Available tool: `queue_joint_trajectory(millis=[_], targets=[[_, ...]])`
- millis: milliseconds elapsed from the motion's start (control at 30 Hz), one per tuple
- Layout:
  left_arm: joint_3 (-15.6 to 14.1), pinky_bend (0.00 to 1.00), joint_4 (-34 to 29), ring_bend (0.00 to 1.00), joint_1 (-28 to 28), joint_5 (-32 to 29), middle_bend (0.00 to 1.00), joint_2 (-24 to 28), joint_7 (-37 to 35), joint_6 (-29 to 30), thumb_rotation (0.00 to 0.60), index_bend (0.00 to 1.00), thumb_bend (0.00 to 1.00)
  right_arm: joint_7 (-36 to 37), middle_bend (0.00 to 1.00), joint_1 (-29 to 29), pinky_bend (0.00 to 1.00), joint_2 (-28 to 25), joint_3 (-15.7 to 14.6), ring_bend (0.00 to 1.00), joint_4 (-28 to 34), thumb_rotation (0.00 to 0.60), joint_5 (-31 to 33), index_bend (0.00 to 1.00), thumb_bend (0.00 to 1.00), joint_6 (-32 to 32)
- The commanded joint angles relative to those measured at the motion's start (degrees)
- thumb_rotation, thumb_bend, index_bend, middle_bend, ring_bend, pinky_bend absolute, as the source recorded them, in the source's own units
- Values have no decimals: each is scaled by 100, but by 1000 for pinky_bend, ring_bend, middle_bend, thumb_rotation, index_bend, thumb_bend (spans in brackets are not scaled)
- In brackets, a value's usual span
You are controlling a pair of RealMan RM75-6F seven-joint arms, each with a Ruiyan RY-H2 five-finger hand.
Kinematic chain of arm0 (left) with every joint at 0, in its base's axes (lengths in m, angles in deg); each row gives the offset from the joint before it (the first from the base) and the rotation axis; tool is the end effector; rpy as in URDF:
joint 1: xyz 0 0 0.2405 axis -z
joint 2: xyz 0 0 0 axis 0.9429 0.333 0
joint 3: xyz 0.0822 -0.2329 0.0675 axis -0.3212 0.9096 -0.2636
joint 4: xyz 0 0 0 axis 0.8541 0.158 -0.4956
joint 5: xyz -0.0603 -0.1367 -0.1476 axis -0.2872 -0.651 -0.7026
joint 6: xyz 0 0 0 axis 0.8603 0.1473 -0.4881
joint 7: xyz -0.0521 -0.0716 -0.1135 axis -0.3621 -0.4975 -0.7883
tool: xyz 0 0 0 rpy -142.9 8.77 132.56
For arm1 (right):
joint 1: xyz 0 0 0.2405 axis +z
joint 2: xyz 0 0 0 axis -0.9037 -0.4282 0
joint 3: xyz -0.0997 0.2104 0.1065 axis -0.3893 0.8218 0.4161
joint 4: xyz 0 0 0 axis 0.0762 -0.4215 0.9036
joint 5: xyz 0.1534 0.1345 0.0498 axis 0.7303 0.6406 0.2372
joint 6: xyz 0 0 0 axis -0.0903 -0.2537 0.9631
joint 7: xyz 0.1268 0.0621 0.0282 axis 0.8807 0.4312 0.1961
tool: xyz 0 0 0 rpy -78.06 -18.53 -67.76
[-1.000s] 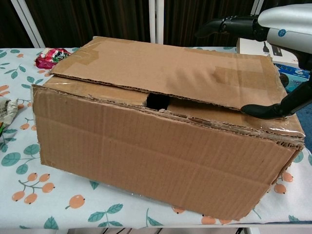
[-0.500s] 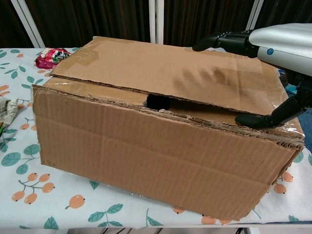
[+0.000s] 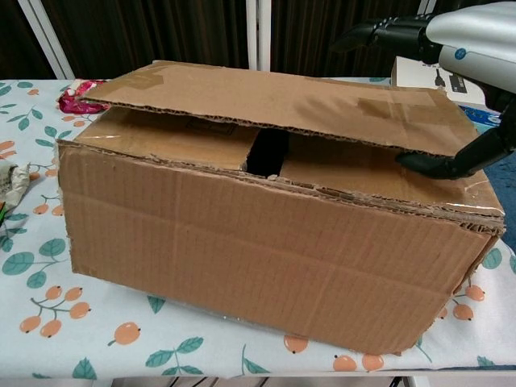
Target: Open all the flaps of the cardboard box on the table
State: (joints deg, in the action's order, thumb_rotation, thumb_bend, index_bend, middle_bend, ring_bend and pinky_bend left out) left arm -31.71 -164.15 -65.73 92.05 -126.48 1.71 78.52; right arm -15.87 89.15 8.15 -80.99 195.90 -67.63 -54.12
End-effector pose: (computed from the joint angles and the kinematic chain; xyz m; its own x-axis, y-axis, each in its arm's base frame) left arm -0.3069 0.1672 0.2217 0.2496 0.0185 0.9682 0.9620 -0.1190 -0.2457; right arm -0.1004 -0.2030 0.0659 0.5102 -0.1064 0.8534 -0.7656 -0.5082 0.3944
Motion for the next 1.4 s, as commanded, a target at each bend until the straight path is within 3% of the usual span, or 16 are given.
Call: queue_joint_trajectory(millis=[33, 267, 500, 700, 867, 1133, 1400], targets=[[1, 168, 4, 80, -4, 0, 136, 1, -7, -1, 425, 107, 0, -39, 0, -11, 0, -48, 37, 0, 33, 600, -73, 0, 326, -86], [15, 168, -3, 80, -14, 2, 136, 19, -34, 12, 423, 106, 0, -114, 0, 13, 0, -353, 314, 0, 253, 600, -127, 0, 332, -314], [32, 168, -5, 80, -25, -1, 136, 24, -44, 29, 419, 107, 0, -176, 0, 172, 0, -836, 949, 0, 393, 600, 442, 0, 330, -508], [72, 168, 28, 80, -26, -1, 136, 22, -18, 76, 416, 108, 0, -41, 0, 396, 0, -1087, 1497, 0, 29, 600, 1115, 0, 326, -598], [98, 168, -15, 80, -15, -35, 136, 86, 11, 53, 418, 108, 0, 346, 0, 618, 0, -1213, 1850, 0, -622, 600, 1728, 0, 325, -476], [127, 168, -64, 80, -15, -102, 136, 114, 29, 19, 417, 108, 0, 942, 0, 745, 0, -1184, 1898, 0, -1438, 600, 1938, 0, 315, -359], [124, 168, -113, 80, -10, -67, 136, 123, 73, 7, 417, 108, 0, 1675, 0, 675, 0, -1325, 1804, 0, -1382, 600, 1389, 0, 315, -425]])
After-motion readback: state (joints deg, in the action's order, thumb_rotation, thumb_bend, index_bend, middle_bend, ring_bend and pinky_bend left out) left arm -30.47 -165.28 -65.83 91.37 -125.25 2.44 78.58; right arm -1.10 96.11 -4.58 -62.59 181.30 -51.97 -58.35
